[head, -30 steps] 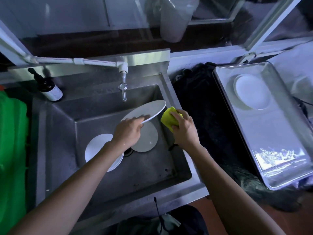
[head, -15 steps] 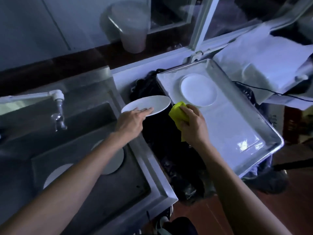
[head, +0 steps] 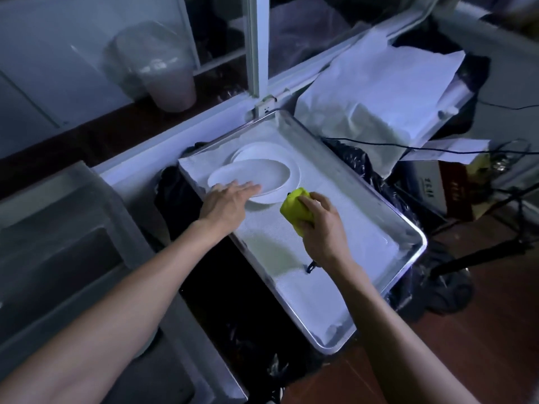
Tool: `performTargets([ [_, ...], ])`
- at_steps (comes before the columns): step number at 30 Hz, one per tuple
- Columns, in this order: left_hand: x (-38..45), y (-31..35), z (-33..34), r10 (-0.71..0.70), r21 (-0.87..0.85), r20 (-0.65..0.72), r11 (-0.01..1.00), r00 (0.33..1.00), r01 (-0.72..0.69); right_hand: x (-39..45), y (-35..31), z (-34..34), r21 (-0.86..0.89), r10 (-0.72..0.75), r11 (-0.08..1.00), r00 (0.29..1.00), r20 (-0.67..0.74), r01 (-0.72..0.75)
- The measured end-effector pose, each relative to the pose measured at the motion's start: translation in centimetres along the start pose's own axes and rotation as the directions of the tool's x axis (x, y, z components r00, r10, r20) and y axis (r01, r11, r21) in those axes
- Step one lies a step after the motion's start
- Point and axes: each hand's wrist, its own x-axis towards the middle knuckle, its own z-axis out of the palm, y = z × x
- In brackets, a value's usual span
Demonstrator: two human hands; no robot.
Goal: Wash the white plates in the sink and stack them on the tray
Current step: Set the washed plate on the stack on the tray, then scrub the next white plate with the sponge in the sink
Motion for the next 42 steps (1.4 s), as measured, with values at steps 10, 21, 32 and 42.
performTargets([
  [10,5.9,2.1,3.6,-0.016,0.111,0.052,0.994,0.999,0.011,2.3,3.6,0.5,0.046,0.035,0.998,0.999,-0.006,-0.035],
  [21,7.0,1.8,6.7,-0.008,0.321,0.225,0.945,0.974,-0.066,2.6,5.0,1.3,0.070,0.049,0.996,0.998,0.033,-0.051],
  [32,6.2,1.1,8.1,0.012,0.304,0.288,0.947,0.958,-0.103,1.9,5.3,2.0,0.065,0.051,0.996,0.998,0.043,-0.054],
  [42,4.0,1.4,7.2,0.004,0.217,0.200,0.975,0.980,-0.049,1.0,4.1,2.3,0.112,0.081,0.990,0.996,0.031,-0.084],
])
